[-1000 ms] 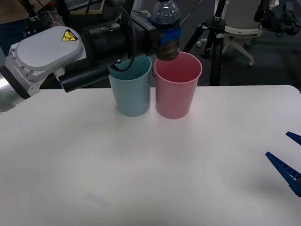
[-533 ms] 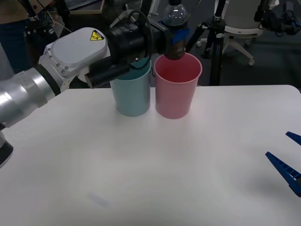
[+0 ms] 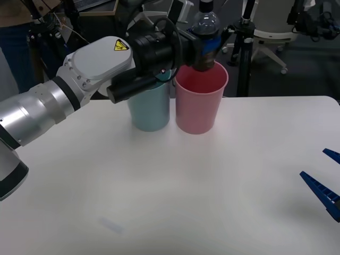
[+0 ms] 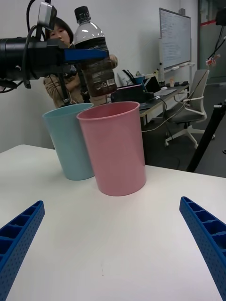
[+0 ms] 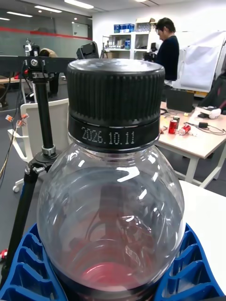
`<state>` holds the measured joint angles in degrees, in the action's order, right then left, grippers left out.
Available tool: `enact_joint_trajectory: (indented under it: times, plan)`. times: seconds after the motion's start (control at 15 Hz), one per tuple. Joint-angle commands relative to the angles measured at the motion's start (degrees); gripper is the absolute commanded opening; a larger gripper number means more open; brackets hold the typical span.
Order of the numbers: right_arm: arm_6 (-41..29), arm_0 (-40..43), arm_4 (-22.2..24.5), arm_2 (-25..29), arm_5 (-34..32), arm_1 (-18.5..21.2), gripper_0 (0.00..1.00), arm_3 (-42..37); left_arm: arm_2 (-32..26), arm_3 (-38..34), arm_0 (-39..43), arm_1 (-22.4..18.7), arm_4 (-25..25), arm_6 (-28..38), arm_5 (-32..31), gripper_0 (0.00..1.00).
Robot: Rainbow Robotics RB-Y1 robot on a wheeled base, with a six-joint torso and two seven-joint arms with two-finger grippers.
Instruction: Grasp the object on the table and drop it into the matching bin: aluminum can to the light blue bin, PET bottle to the pink bin.
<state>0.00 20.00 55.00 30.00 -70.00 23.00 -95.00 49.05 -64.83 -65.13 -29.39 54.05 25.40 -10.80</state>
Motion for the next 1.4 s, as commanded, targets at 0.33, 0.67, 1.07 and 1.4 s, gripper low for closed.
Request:
enact_joint_trajectory:
  times: [0.33,0.67,1.07,1.4]
  plan:
    - [0.00,0.00,0.00,0.00,0.00,0.00,1.00,0.00,0.00,0.06,0.00,0.22,0.01,0.62,-0.01,0.10]
    - [0.00,0.00,0.00,0.00,0.00,0.00,1.00,0.00,0.00,0.06,-0.09,0.83,-0.08,0.79,-0.01,1.00]
    - [0.00,0.00,0.00,0.00,0.00,0.00,1.00,0.00,0.00,0.06,-0.61,0.74,-0.26,0.79,0.08,1.00]
    - [0.00,0.00,0.00,0.00,0.00,0.00,1.00,0.00,0.00,0.15,-0.61,0.65,-0.26,0.62,0.08,1.00]
